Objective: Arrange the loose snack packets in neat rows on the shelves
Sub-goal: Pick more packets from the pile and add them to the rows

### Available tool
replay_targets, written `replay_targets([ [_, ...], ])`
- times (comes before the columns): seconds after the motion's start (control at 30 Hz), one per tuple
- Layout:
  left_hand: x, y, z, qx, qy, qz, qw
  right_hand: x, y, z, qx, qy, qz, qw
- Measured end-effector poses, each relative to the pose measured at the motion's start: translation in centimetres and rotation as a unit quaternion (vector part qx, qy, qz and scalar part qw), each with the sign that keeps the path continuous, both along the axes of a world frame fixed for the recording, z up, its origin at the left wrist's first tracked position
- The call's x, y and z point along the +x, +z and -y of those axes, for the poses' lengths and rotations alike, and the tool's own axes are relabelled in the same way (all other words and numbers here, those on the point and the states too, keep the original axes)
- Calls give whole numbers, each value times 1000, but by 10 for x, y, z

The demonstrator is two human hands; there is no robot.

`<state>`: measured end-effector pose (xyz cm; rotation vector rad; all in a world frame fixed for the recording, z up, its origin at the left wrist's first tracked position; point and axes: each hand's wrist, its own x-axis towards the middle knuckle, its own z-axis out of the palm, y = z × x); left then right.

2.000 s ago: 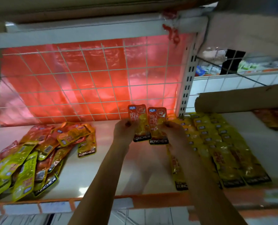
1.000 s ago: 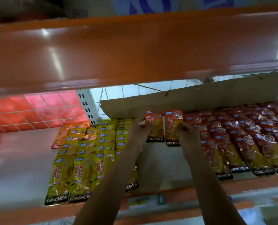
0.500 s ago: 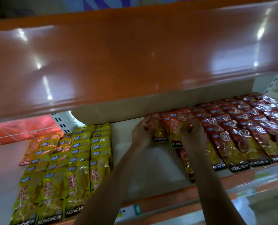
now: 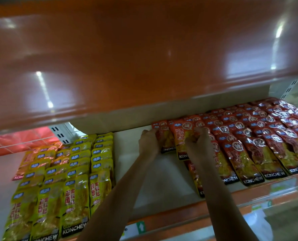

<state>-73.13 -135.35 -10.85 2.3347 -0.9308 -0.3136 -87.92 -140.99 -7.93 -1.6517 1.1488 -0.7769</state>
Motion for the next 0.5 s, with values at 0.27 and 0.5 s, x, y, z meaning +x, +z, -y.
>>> replay_targets([
  [0.27,-7,8,-7,-70,17,28,997,5,3,-3,-32,13,-11,999],
  [0.5,-26,24,-11,-219,7,-265,939,12,8,-12,-61,51,-57,995],
])
